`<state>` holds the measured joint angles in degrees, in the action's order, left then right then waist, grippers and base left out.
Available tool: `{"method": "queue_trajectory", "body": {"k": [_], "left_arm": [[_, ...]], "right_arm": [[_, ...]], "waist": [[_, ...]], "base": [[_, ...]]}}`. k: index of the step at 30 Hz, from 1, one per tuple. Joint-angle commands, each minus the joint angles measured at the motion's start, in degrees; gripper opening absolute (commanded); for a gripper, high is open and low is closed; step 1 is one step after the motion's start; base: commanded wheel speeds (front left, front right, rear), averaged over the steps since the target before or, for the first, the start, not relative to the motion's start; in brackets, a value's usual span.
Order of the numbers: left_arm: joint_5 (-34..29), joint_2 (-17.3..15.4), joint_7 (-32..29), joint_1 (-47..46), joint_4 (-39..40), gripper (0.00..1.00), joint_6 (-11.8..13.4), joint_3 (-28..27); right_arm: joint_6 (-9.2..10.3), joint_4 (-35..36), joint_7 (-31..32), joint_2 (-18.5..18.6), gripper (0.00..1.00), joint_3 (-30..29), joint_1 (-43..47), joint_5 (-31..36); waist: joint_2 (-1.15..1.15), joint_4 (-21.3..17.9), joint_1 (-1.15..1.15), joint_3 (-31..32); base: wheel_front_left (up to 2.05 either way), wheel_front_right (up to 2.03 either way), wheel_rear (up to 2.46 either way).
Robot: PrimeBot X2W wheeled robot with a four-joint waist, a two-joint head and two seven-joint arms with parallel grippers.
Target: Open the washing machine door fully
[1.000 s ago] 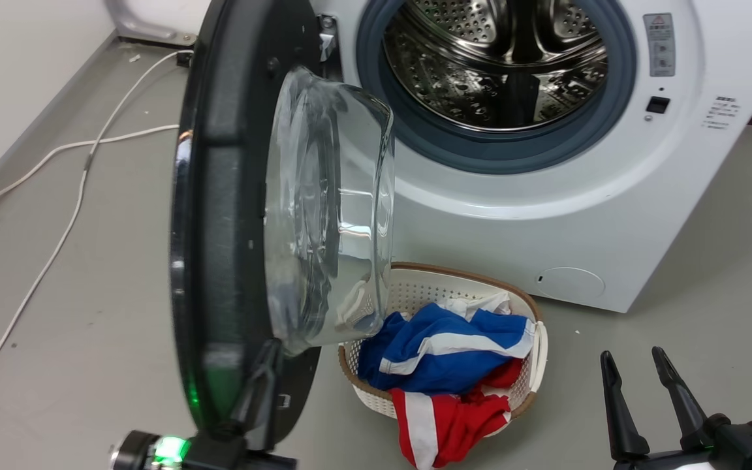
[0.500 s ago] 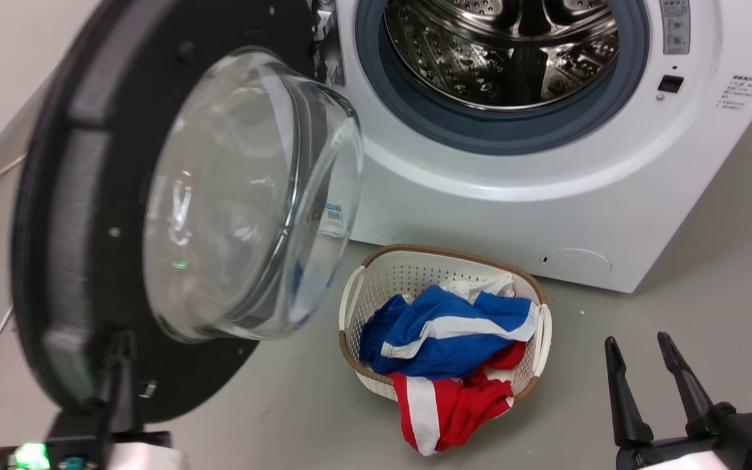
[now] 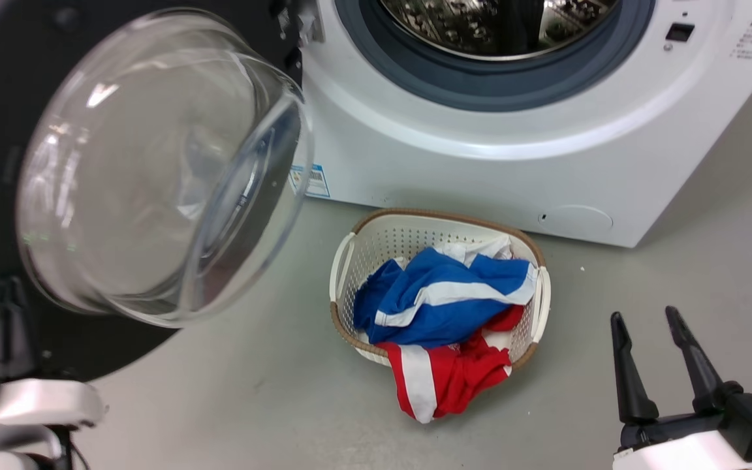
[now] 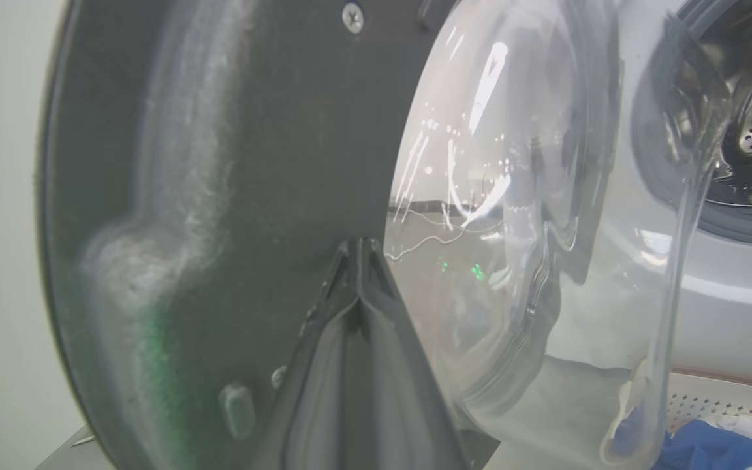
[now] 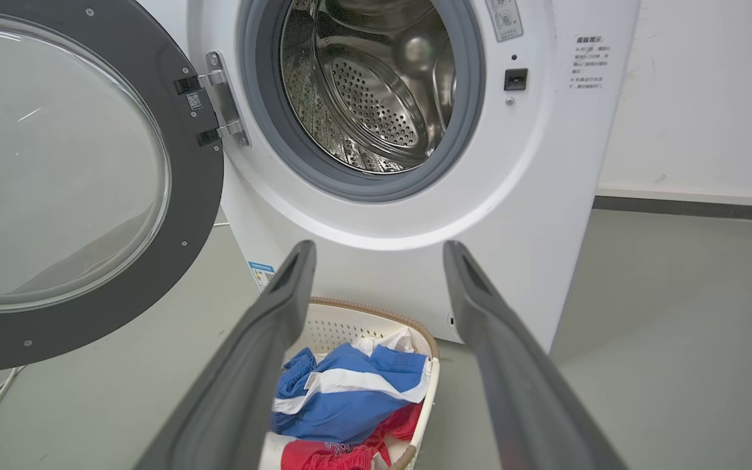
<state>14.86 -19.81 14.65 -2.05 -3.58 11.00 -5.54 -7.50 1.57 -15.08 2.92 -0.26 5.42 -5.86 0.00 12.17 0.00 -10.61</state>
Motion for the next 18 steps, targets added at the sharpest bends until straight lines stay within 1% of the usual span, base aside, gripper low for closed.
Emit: {"method": "queue_trajectory", "body": {"k": [1, 5, 8, 12, 18], "left_arm": [[0.77, -1.28, 0.09, -1.68, -1.06, 0.00, -0.03, -1.62], [2.12, -2.73, 0.26, -3.56, -3.95, 0.00, -0.47, -3.92], [3.58, -5.02, 0.35, -5.45, -6.72, 0.00, -1.71, -6.36], [5.09, -7.39, 0.46, -8.06, -11.08, 0.00, -3.09, -8.29], [6.67, -10.49, 0.55, -12.13, -16.91, 0.00, -5.37, -9.88]], "right_arm": [[0.01, 0.21, -0.12, -0.10, 1.00, -0.10, -0.88, 0.28], [0.01, 0.38, -0.12, -0.09, 1.00, -0.34, -1.60, 0.52], [0.00, 0.56, -0.12, -0.09, 1.00, -0.53, -2.20, 0.72], [0.01, 0.55, -0.12, -0.09, 1.00, -0.76, -2.70, 0.93], [0.01, 0.66, -0.12, -0.09, 1.00, -0.94, -3.37, 1.30]], "waist": [[0.00, -0.60, 0.00, -1.04], [0.00, -1.41, 0.00, -2.57], [0.00, -1.88, 0.00, -3.67], [0.00, -2.15, 0.00, -4.72], [0.00, -2.36, 0.00, -6.18]], "base": [[0.00, 0.00, 0.00], [0.00, 0.00, 0.00], [0.00, 0.00, 0.00], [0.00, 0.00, 0.00], [0.00, 0.00, 0.00]]}}
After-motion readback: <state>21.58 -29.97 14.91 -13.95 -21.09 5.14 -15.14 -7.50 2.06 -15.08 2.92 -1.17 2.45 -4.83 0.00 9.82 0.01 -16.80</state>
